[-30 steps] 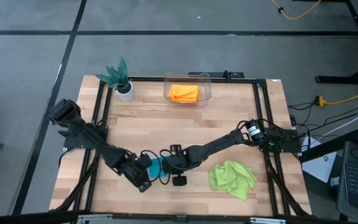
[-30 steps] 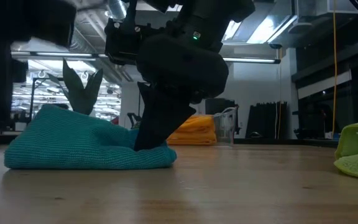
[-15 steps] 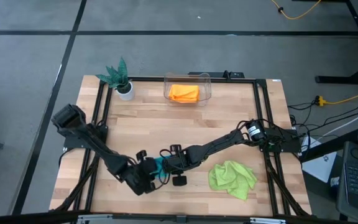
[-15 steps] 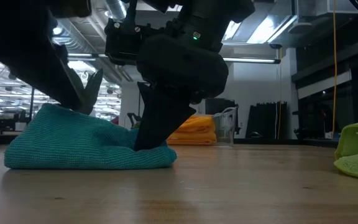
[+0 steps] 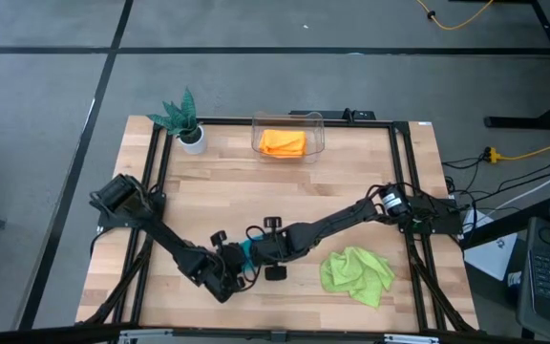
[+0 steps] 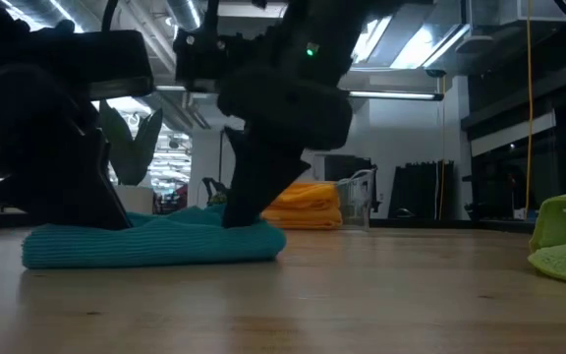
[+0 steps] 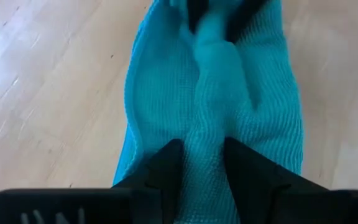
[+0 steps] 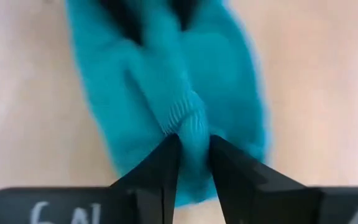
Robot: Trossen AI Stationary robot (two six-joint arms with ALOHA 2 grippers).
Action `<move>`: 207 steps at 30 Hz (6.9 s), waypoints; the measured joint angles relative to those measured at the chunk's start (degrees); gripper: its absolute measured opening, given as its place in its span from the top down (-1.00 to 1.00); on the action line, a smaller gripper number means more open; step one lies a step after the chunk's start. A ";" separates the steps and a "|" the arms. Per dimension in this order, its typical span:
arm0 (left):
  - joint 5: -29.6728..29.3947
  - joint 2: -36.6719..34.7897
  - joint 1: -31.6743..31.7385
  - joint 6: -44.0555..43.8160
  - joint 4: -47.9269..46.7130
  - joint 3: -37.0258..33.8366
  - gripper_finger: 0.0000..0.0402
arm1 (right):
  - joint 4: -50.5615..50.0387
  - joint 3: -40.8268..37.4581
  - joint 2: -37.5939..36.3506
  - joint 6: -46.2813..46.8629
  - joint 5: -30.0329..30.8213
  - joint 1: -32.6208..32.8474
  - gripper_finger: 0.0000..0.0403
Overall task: Fold microfiber towels
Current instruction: Fold the blue microfiber towel
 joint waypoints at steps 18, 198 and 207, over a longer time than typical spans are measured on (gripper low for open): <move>-6.81 -0.53 -2.97 4.30 -4.23 2.78 0.41 | -20.07 9.66 -0.59 8.10 33.20 6.16 0.58; 26.14 -7.99 6.15 25.99 -22.62 13.55 1.00 | -48.02 7.97 -15.32 19.32 19.97 3.78 -0.01; 21.74 -7.97 6.77 30.56 -22.93 16.30 1.00 | -47.93 7.97 -15.32 19.31 19.97 3.78 -0.01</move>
